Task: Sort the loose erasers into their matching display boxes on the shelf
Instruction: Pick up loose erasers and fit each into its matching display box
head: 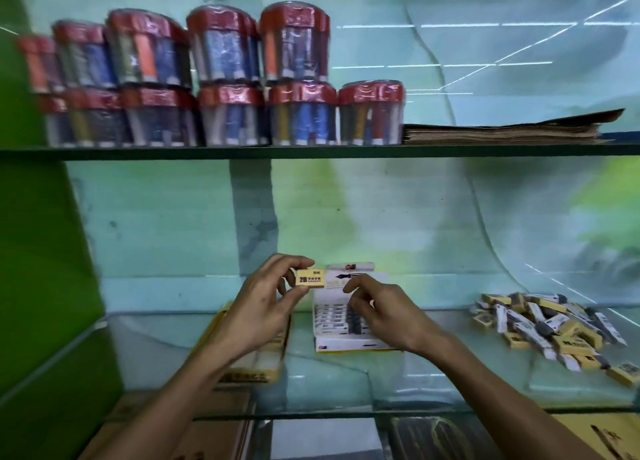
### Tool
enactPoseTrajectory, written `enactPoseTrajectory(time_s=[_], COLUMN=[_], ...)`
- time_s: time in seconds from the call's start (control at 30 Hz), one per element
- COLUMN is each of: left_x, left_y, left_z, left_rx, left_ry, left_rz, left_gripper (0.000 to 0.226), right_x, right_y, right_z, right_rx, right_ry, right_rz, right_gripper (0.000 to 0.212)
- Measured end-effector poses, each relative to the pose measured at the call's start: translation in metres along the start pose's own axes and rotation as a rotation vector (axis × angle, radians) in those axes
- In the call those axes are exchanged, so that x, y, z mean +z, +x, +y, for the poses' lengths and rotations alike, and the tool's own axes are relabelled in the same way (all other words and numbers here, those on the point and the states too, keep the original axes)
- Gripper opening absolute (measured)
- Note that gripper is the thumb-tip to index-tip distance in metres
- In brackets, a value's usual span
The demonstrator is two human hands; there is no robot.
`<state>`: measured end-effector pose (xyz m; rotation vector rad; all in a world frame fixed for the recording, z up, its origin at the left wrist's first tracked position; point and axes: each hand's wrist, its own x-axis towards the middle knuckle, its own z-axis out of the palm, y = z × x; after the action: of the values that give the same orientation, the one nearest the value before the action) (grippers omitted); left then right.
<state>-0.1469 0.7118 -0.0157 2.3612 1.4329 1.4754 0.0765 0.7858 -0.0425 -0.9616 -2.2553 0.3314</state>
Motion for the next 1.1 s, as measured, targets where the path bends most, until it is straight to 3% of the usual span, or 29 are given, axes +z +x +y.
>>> enactPoseTrajectory(time_s=[0.27,0.47,0.6,0.97,1.1], left_x=[-0.066,-0.092,-0.093,-0.088,-0.083], left_y=[-0.03,-0.044,-0.042,-0.03,-0.023], left_z=[-0.037,-0.058,-0.065,-0.068,-0.06], left_rx=[-0.197,-0.259,-0.287,-0.347,-0.303], left_ry=[0.041,0.293,0.389,0.442,0.407], left_rz=[-0.175,-0.538,-0.678,-0.768,-0.707], left_gripper=[0.021,0.027,0.029,0.024,0.022], right_x=[0.038,0.063,0.068,0.063,0.051], right_y=[0.034,0.053,0.06,0.06,0.053], right_z=[-0.033,-0.052,-0.059,-0.053,-0.048], right_rx=[-0.074,-0.078,-0.07,-0.032,-0.033], right_ry=[-0.035,-0.075,-0.074,-0.09,-0.07], right_rz=[0.002,-0.016,-0.027,-0.028,-0.003], right_gripper=[0.019,0.019,0.018,0.019,0.018])
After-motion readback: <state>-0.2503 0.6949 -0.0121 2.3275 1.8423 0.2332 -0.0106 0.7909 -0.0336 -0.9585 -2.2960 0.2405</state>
